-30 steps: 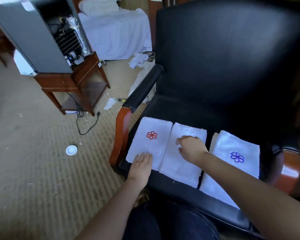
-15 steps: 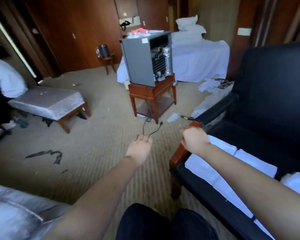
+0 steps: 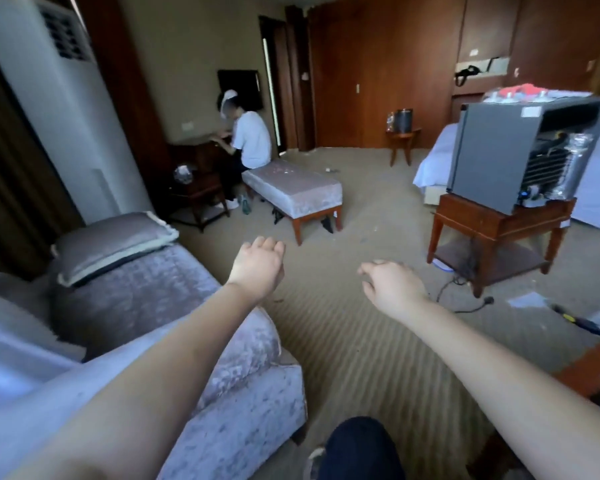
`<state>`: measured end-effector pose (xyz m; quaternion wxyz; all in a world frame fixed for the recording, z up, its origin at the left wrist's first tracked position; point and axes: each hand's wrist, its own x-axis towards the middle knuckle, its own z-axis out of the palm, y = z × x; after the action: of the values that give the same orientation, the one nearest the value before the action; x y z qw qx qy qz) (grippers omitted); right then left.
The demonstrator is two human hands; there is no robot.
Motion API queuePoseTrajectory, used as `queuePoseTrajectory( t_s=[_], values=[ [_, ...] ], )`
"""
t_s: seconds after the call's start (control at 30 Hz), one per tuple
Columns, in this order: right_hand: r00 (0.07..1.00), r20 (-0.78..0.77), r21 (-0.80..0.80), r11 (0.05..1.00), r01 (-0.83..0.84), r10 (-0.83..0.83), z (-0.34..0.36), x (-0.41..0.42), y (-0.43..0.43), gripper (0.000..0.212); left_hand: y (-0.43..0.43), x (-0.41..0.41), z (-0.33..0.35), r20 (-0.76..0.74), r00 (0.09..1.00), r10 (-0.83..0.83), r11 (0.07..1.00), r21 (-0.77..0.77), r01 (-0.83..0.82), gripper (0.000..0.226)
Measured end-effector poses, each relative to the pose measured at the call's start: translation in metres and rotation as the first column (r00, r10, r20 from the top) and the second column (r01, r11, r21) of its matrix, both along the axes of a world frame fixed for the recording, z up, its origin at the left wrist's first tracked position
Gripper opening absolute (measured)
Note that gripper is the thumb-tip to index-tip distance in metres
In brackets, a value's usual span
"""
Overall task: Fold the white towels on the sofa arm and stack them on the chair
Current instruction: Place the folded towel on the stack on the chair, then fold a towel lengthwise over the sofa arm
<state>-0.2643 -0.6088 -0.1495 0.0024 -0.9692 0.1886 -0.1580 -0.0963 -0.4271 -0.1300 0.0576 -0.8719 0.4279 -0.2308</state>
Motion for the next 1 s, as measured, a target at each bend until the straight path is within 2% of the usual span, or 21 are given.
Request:
queuePoseTrajectory(
  t_s=[0.2, 0.37, 0.67, 0.73, 0.9, 1.0],
  values=[
    [0.979, 0.019, -0.015, 0.979, -0.201, 0.201, 0.013, 0.062, 0.084, 0.028, 0.13, 0.019, -0.002, 0.018, 0.968, 0.249, 0.968, -0.034, -0.248, 0.029],
    [0.919, 0.01, -0.031, 0.919, -0.393, 0.393, 0.015, 0.104, 0.161, 0.028, 0.229, 0.007, -0.01, 0.03, 0.907, 0.419, 0.908, -0.036, -0.418, 0.027],
    [0.719, -0.011, -0.077, 0.716, -0.694, 0.695, 0.023, 0.163, 0.301, 0.031, 0.383, -0.03, -0.032, -0.074, 0.705, 0.706, 0.691, -0.147, -0.708, 0.027],
    [0.675, -0.02, -0.078, 0.672, -0.737, 0.738, 0.021, 0.176, 0.327, 0.031, 0.409, -0.038, -0.038, -0.101, 0.66, 0.745, 0.638, -0.182, -0.748, 0.022],
    [0.595, 0.005, -0.045, 0.594, -0.803, 0.804, 0.009, 0.211, 0.377, 0.03, 0.454, -0.032, -0.061, -0.146, 0.591, 0.794, 0.557, -0.216, -0.802, 0.034],
    [0.572, 0.037, -0.005, 0.573, -0.82, 0.819, 0.001, 0.237, 0.402, 0.028, 0.466, -0.012, -0.067, -0.075, 0.606, 0.792, 0.571, -0.259, -0.779, 0.015]
  ],
)
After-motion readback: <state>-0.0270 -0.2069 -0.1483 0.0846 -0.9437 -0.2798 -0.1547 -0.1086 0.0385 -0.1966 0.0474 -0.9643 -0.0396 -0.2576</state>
